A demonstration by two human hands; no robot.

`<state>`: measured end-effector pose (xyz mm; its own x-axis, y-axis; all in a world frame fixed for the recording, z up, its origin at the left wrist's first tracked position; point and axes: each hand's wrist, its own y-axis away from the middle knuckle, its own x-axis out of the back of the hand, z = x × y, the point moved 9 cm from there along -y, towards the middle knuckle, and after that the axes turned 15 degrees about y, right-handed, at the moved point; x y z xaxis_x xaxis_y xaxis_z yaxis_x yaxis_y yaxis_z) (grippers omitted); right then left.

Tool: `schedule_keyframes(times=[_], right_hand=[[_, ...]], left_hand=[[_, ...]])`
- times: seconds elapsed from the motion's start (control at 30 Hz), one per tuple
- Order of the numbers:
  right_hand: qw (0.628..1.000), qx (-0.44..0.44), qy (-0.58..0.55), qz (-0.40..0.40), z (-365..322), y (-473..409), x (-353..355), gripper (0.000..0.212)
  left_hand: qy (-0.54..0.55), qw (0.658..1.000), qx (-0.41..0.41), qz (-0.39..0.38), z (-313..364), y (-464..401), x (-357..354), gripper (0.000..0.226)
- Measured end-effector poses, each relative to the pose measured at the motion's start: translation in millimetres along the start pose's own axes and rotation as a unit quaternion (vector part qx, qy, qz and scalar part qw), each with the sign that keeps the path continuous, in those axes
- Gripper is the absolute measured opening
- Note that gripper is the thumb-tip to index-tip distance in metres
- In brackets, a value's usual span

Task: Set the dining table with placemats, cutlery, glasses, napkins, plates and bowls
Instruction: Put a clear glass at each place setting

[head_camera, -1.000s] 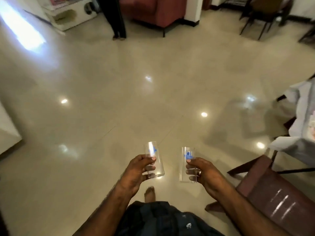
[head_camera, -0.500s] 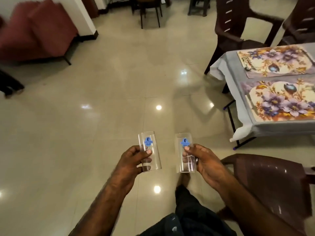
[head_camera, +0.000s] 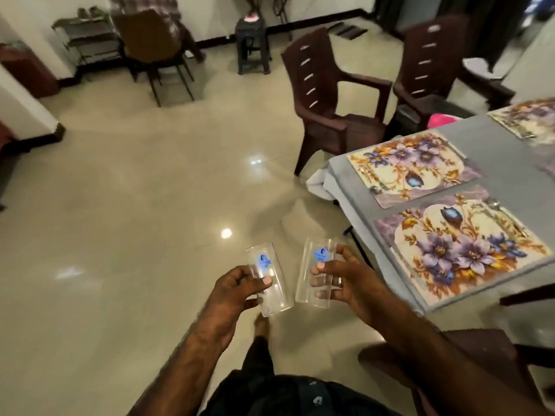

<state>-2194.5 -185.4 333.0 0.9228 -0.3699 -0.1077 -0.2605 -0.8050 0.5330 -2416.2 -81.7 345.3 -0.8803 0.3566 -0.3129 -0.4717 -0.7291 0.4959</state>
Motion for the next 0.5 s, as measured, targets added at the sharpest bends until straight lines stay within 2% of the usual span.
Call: schedule_keyframes(times=[0.2,0.27,0.33,0.43,0.5], right_hand=[[0.988,-0.007,-0.058,0.142,-32,-57,62,0.062],[0.977,-0.013,-0.089,0.194,-37,-60,91,0.069],[0.959,-0.017,-0.123,0.254,-37,-56,125,0.065],[0.931,-0.017,-0.160,0.328,-32,-42,181,0.059],[0.920,-0.013,-0.176,0.350,-34,-38,217,0.060]], left_hand=[[-0.117,0.984,0.033,-0.134,59,-143,-68,0.043],[-0.150,0.969,0.050,-0.189,72,-176,-104,0.035],[-0.173,0.954,0.067,-0.236,77,-204,-141,0.029],[-0.195,0.933,0.089,-0.291,72,-237,-200,0.037],[-0.202,0.925,0.105,-0.305,61,-261,-240,0.041]])
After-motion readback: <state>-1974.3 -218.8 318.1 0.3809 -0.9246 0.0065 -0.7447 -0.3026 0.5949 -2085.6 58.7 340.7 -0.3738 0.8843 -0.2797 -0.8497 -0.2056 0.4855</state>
